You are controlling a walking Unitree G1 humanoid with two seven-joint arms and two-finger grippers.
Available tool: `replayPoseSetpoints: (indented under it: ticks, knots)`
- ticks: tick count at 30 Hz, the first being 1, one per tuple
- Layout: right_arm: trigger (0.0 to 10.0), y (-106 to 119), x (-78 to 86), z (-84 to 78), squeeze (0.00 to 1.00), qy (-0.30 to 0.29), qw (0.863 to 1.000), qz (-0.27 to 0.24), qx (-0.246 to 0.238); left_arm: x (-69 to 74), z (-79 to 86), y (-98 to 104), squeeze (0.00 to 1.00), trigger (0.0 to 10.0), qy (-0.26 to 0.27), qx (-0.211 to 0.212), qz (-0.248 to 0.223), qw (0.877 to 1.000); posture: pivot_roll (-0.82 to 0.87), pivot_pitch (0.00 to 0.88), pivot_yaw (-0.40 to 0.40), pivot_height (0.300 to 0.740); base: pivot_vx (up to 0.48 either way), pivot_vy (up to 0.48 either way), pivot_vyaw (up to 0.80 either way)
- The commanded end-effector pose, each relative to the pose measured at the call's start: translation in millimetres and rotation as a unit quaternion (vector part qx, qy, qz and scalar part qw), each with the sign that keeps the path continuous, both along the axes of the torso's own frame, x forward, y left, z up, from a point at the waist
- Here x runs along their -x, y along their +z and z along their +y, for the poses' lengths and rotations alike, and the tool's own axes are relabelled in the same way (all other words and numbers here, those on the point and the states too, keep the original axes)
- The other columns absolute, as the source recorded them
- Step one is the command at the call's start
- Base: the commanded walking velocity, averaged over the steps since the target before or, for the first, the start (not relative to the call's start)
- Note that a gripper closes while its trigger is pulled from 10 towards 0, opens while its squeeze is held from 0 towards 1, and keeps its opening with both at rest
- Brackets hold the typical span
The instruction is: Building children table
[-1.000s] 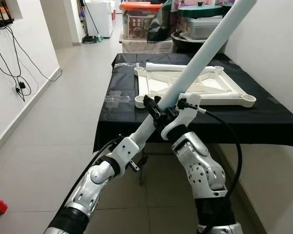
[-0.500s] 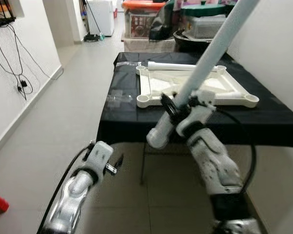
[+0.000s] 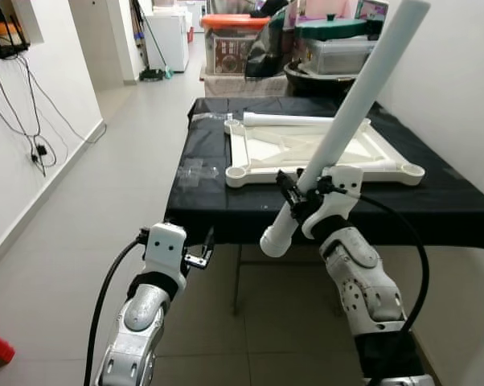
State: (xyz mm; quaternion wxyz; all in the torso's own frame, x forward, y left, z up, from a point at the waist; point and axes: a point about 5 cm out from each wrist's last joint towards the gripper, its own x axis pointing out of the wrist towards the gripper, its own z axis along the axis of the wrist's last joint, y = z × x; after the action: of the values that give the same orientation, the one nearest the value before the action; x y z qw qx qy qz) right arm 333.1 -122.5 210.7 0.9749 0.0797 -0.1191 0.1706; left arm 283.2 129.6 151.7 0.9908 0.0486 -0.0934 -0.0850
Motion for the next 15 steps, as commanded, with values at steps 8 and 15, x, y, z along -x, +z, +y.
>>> replayPoseSetpoints:
  ticks: [8,15]
  knots:
    - [10.0,9.6,0.8,11.2,0.0,0.016,1.0,-0.026,-0.007,4.0,2.7,0.5,0.0,10.0,0.01,-0.001,0.014,1.0,0.11,0.0,-0.049,0.74,0.437,0.0,0.49]
    - [10.0,16.0,-1.2,6.9,0.0,0.011,0.999,-0.032,-0.025,4.7,1.9,-0.4,0.0,10.0,0.009,-0.002,0.017,1.0,0.1,0.0,-0.047,0.74,0.438,0.0,0.0]
